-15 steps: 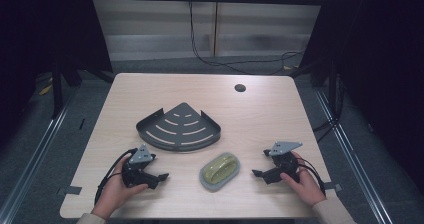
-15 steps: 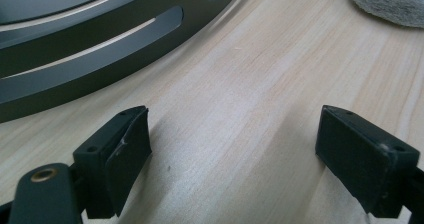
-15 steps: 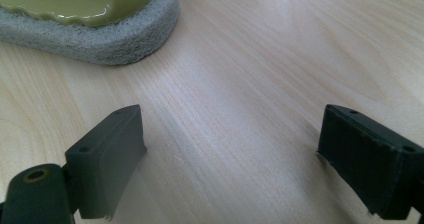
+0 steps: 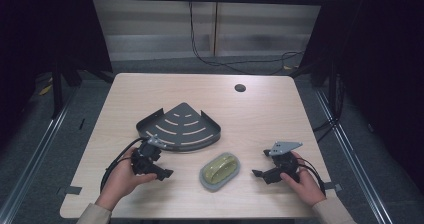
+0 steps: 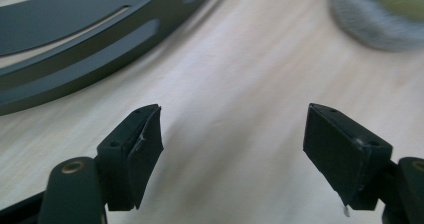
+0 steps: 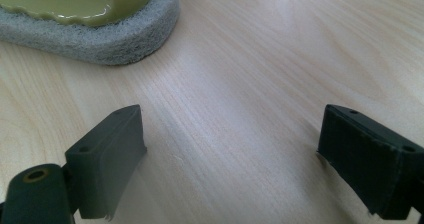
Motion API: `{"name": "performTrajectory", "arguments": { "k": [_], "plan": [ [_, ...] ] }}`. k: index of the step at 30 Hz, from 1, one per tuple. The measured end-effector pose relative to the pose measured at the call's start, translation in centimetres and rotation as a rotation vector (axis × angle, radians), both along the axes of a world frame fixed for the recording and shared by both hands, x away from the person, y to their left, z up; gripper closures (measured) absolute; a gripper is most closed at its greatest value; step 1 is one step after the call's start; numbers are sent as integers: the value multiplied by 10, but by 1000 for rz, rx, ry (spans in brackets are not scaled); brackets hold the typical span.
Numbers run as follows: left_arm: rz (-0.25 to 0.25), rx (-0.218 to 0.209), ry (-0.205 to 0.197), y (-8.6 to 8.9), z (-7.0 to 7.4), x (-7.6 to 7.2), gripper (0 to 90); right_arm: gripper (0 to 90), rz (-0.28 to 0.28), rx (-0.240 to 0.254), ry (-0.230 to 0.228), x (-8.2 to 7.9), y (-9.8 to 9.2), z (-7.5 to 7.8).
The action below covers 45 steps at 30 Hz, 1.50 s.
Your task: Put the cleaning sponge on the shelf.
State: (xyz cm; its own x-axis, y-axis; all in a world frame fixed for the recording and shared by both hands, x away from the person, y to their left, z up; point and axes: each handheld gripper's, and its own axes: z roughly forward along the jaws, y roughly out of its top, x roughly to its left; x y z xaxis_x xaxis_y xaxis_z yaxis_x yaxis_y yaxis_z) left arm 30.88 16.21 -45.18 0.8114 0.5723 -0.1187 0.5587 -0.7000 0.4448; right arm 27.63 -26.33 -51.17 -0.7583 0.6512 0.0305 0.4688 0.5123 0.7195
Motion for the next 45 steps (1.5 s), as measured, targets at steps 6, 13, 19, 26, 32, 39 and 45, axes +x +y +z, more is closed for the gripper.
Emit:
{"name": "performTrajectory", "arguments": {
  "k": [6,13,19,26,32,39,45],
  "plan": [
    [-69,84,92,-34,27,4,248,106,0,0,0,0,0,0],
    [-120,161,125,-67,38,9,264,107,0,0,0,0,0,0],
    [-138,186,134,-86,43,17,275,107,-1,0,0,0,0,0],
    [-139,189,137,-102,48,22,287,107,-1,0,0,0,0,0],
    [-146,188,143,-117,51,24,293,107,0,1,-3,0,0,0],
    [-154,203,176,-135,51,27,318,107,0,1,-3,0,0,0],
    [-164,208,194,-147,48,27,338,107,0,1,-3,0,0,0]
  ]
}}
